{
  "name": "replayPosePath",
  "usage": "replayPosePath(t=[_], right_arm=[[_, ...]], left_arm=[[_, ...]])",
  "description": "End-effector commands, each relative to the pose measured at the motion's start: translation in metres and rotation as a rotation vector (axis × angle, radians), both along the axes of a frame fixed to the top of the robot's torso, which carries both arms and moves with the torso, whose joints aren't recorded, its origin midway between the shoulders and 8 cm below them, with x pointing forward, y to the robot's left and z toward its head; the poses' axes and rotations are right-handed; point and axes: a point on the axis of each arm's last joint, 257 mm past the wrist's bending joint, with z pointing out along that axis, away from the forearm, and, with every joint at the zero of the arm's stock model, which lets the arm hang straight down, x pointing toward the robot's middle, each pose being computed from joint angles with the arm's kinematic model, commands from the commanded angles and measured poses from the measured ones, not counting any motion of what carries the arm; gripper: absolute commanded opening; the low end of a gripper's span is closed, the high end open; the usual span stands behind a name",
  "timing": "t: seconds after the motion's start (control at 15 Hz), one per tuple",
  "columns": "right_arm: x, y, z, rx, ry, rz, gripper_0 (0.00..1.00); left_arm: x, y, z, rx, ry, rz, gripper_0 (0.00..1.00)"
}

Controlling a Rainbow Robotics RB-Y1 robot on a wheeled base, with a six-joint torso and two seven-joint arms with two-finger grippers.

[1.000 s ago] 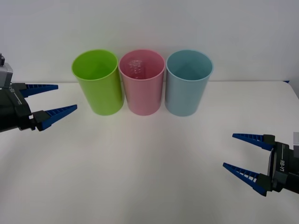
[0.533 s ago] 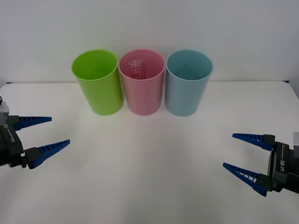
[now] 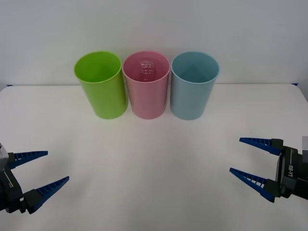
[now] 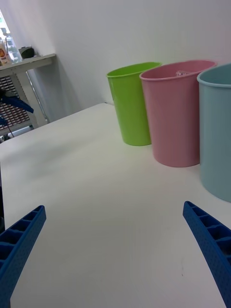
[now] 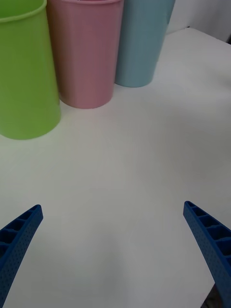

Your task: Put cans in the blue bin and PET bottles in the pink bin and trash in the green bin.

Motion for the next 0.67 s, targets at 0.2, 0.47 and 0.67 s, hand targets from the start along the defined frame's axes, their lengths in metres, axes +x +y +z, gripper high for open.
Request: replayPosePath(t=[0.2, 0.47, 0.67], right_arm=[[0.0000, 0.0000, 0.0000, 0.000, 0.000, 0.000, 0.98], [0.0000, 0.0000, 0.0000, 0.000, 0.000, 0.000, 0.98], [0.0000, 0.0000, 0.0000, 0.000, 0.000, 0.000, 0.99]], left_arm=[[-0.0034, 0.0017, -0.0085, 0.013, 0.000, 0.020, 1.00], [-0.0034, 0.0017, -0.0085, 0.013, 0.000, 0.020, 1.00], [-0.0034, 0.0017, -0.0085, 0.013, 0.000, 0.020, 1.00]])
